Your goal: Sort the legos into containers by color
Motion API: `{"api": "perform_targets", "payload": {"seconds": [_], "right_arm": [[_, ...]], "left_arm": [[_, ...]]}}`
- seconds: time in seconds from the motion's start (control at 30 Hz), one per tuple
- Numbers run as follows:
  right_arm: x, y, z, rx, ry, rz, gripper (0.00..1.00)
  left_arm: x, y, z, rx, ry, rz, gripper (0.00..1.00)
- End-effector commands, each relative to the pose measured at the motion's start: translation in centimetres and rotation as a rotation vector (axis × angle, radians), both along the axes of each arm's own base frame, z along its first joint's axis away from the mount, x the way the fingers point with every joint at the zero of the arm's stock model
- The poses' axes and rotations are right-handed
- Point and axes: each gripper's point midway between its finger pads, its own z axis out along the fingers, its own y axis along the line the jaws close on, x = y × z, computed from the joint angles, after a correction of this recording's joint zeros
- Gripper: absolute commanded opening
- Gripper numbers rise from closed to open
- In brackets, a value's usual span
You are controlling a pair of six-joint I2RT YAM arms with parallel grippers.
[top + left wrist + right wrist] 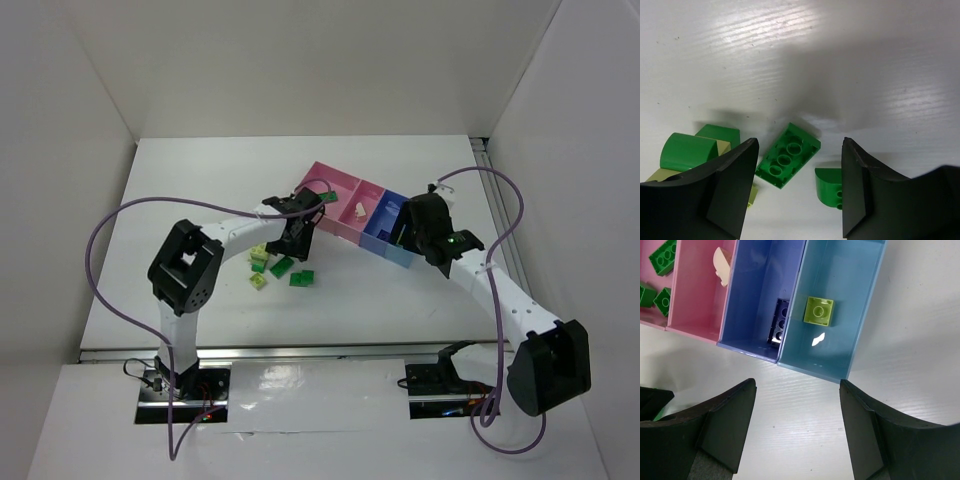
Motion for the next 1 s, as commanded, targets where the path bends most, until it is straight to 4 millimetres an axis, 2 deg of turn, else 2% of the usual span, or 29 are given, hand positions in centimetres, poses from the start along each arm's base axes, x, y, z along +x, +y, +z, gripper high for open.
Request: {"api": "perform_targets", "payload": {"seconds": [0.0,0.07,0.17,0.33,0.43,0.5,0.63,0.7,0.77,0.8,0.83,0.9,0.93,0.97], "right_arm": [[0.7,0.6,0.9,0.007,-0.032,0.013,0.75],[0.7,0.6,0.9,0.007,-0.032,0.013,0.75],[0.9,0.6,0.7,0.007,-0.032,0.013,0.75],[1.1,0.9,0.2,0.01,-0.019,0.021,0.75],[1.1,0.9,0.2,0.01,-0.019,0.021,0.75],[1.1,0.9,0.2,0.01,-0.019,0.021,0.75],[1.3,1.0,0.4,0.013,-0.028,0.021,0.75],[1.3,1.0,0.4,0.013,-0.028,0.021,0.75],[1.3,1.0,0.4,0.013,-0.028,0.021,0.75],[1.2,1.3,0.4,0.013,-0.028,0.03,0.75],[1.2,1.3,0.4,0.013,-0.028,0.03,0.75],[1.0,1.2,0.2,0.01,-0.019,0.03,0.75],[1.0,1.2,0.2,0.01,-0.019,0.03,0.75],[1.0,1.2,0.2,0.01,-0.019,0.03,0.75]], "left_arm": [[0.6,0.3,-0.2,-0.02,0.002,-0.013,0.7],[0.6,1.2,-0.6,-0.028,0.023,0.009,0.71],[-0.2,1.1,-0.8,-0.062,0.059,0.003,0.71],[-1.6,-0.1,-1.2,-0.113,0.121,-0.048,0.71],[-2.7,-0.2,-2.0,-0.079,0.157,-0.064,0.69],[-3.4,-1.1,-2.1,-0.074,0.167,-0.082,0.65],[-3.7,-1.7,-2.0,-0.065,0.171,-0.078,0.59],[-3.4,-2.0,-2.0,-0.068,0.167,-0.078,0.53],[-2.4,-2.5,-1.5,-0.076,0.141,-0.078,0.4],[-2.4,-2.5,-1.7,-0.069,0.151,-0.077,0.36],[-1.5,-3.0,-1.2,-0.073,0.128,-0.076,0.33],[-1.1,-3.3,-1.4,-0.067,0.136,-0.075,0.32],[-0.8,-3.5,-0.8,-0.068,0.13,-0.084,0.3],[0.3,-4.2,0.1,-0.079,0.1,-0.084,0.3]]}}
